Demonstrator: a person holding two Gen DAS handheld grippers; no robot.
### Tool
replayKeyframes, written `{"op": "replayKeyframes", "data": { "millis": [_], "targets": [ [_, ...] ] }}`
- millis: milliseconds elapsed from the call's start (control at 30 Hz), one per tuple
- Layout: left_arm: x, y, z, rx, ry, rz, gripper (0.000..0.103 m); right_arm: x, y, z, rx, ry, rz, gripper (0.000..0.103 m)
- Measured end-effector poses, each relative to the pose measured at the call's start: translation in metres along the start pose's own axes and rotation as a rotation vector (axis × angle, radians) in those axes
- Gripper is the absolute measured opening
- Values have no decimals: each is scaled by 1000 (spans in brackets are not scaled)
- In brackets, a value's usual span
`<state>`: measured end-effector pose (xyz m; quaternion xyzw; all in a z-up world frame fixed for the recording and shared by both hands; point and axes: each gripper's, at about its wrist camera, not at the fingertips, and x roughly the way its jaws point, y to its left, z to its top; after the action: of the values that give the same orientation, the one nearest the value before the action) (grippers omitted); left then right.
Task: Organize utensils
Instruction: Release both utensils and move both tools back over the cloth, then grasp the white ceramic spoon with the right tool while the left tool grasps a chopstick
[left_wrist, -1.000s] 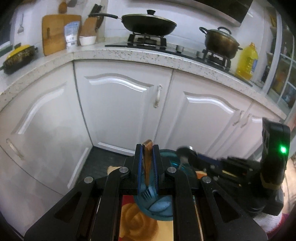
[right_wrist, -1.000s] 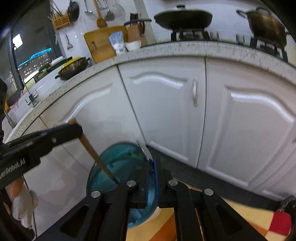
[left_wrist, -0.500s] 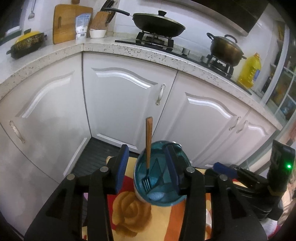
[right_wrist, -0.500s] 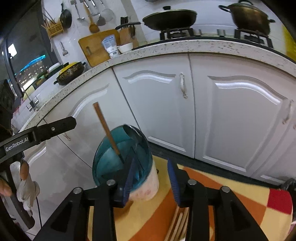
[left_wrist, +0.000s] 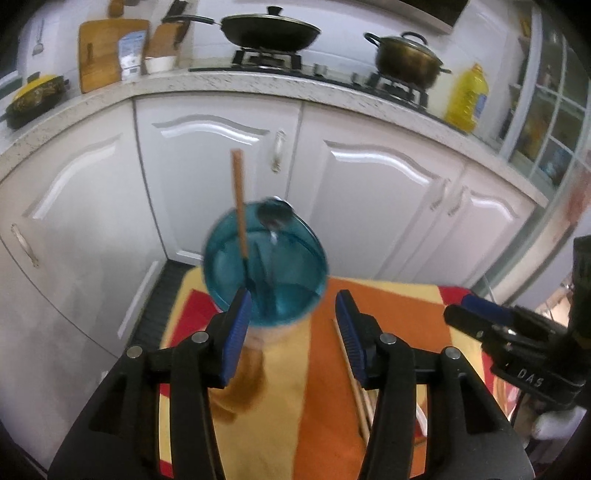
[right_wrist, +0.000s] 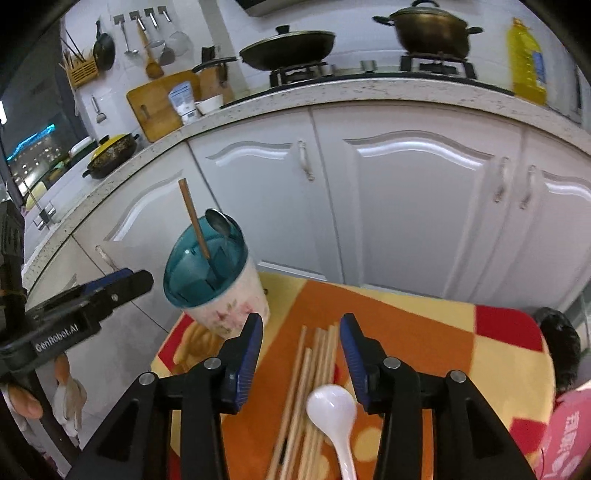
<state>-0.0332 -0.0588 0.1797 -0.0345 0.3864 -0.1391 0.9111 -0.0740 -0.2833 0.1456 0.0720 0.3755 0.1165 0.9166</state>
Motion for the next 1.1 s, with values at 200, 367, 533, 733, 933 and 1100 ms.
{"op": "replayKeyframes", "data": {
  "millis": [200, 367, 533, 733, 933, 1100],
  "targets": [
    [-5, -15, -17, 18, 21, -45, 52, -30, -16, -26, 10, -23, -43, 63],
    [-3, -14, -35, -10, 63, -95, 61, -20, -30, -64, 9, 79, -41, 63],
    [8, -11, -54, -10, 128, -76, 61, 16, -42, -101, 42, 205, -9, 49],
    [21, -11, -68, -12, 176, -67, 61, 59, -45, -122, 28, 301, -3, 36],
    [44, -25, -81, 29, 236, -78, 61, 63, -54, -123, 55, 286, -31, 15],
    [75, -39, -92, 73, 295, -96, 53, 49, -79, -120, 102, 279, -137, 12]
  ]
}}
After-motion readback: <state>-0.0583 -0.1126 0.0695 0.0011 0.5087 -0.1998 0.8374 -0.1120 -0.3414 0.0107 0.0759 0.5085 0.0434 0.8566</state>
